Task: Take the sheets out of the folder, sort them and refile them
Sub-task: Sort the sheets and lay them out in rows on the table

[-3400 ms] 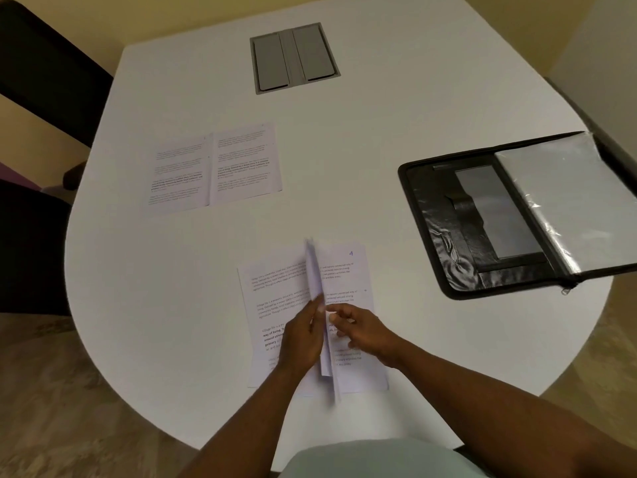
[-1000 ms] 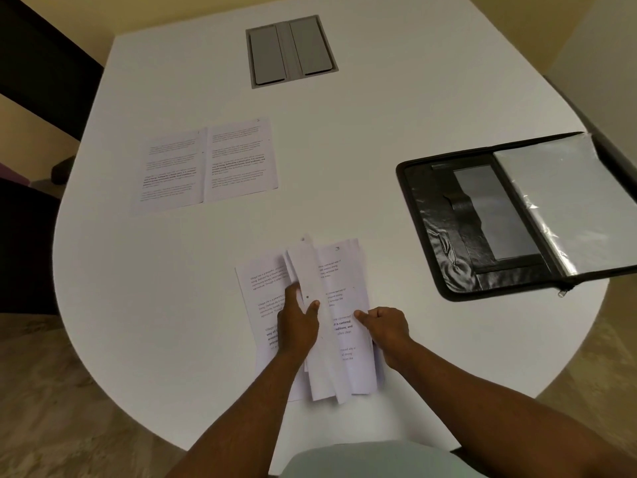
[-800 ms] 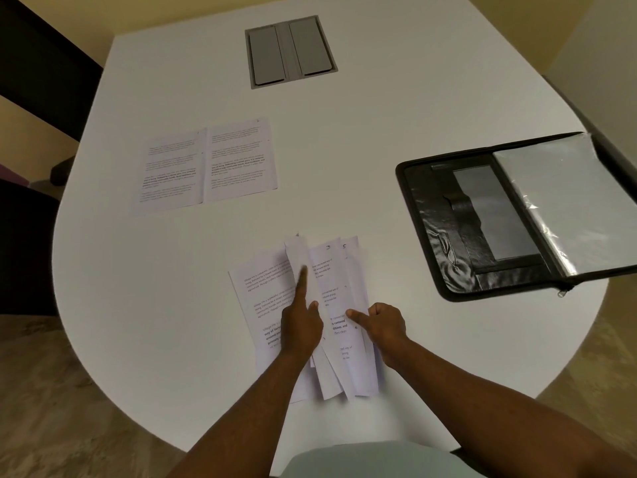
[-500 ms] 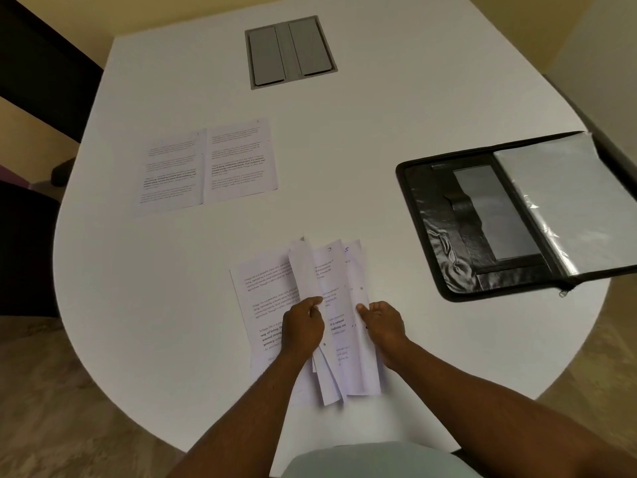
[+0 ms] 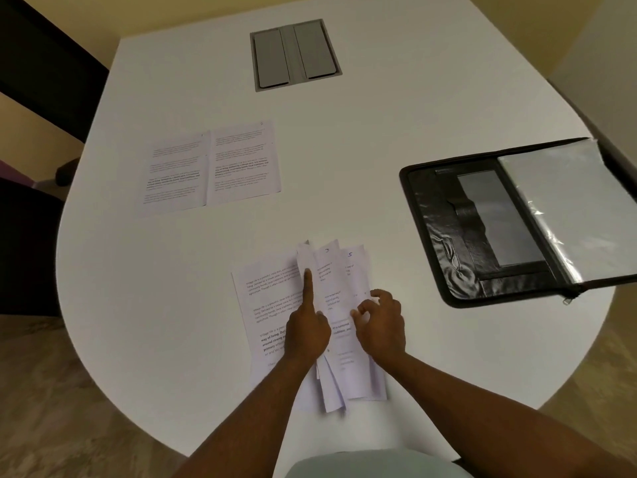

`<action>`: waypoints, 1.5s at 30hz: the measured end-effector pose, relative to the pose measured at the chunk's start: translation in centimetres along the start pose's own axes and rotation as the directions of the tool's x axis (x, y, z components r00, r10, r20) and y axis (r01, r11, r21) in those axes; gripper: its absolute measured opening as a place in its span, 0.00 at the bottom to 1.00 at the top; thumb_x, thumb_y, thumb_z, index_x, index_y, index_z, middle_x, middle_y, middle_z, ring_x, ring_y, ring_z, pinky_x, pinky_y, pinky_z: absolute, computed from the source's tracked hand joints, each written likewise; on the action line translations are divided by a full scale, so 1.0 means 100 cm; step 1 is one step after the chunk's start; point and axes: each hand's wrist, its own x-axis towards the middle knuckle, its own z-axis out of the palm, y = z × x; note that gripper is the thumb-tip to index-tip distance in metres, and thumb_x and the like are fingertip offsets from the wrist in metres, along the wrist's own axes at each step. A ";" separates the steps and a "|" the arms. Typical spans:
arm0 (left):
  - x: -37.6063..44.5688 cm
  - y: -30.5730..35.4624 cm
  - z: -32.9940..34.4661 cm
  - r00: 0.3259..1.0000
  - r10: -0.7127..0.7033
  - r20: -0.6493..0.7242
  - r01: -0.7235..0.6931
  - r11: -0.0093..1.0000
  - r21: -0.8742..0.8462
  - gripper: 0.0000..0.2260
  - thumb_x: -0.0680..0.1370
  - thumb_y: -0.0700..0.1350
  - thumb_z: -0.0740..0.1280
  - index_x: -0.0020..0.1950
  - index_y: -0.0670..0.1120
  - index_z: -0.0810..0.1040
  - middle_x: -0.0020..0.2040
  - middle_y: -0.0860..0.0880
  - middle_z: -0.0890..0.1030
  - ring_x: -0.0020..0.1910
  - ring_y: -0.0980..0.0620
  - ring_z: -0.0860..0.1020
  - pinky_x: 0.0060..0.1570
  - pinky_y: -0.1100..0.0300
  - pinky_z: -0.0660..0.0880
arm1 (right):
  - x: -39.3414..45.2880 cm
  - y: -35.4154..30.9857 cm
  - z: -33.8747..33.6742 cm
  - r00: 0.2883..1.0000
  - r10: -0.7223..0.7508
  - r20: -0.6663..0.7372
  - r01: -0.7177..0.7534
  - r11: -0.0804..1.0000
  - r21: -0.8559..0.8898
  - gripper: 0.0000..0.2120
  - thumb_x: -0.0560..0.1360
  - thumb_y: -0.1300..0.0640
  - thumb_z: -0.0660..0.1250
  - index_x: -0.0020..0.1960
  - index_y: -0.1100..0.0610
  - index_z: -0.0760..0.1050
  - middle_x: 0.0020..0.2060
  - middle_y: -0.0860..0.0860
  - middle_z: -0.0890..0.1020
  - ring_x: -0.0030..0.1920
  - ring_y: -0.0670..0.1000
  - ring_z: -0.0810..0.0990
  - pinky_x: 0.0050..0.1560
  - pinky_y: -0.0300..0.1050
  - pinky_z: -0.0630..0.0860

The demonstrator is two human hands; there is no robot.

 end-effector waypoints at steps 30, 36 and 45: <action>0.190 0.092 -0.084 0.971 -0.240 0.016 0.195 0.748 -0.634 0.12 0.76 0.51 0.70 0.45 0.41 0.81 0.48 0.41 0.84 0.51 0.40 0.81 0.53 0.46 0.79 | 0.231 -0.105 -0.174 0.963 0.189 -0.191 -0.032 0.788 0.615 0.13 0.77 0.53 0.69 0.40 0.62 0.79 0.34 0.51 0.78 0.33 0.47 0.73 0.34 0.34 0.73; 0.274 0.086 -0.083 0.960 -0.268 -0.076 0.194 0.840 -0.507 0.10 0.74 0.49 0.73 0.40 0.44 0.80 0.40 0.47 0.83 0.42 0.48 0.81 0.44 0.57 0.80 | 0.322 -0.123 -0.136 0.971 0.180 -0.160 -0.061 0.826 0.560 0.18 0.78 0.54 0.67 0.43 0.71 0.78 0.36 0.54 0.77 0.38 0.51 0.73 0.41 0.43 0.71; 0.369 0.080 -0.065 0.928 -0.179 -0.326 0.142 0.981 -0.134 0.10 0.74 0.46 0.73 0.38 0.44 0.77 0.37 0.50 0.79 0.37 0.53 0.76 0.39 0.63 0.68 | 0.422 -0.127 -0.083 0.980 0.121 -0.159 -0.054 0.927 0.371 0.12 0.79 0.56 0.66 0.49 0.65 0.82 0.48 0.58 0.84 0.45 0.54 0.79 0.48 0.43 0.73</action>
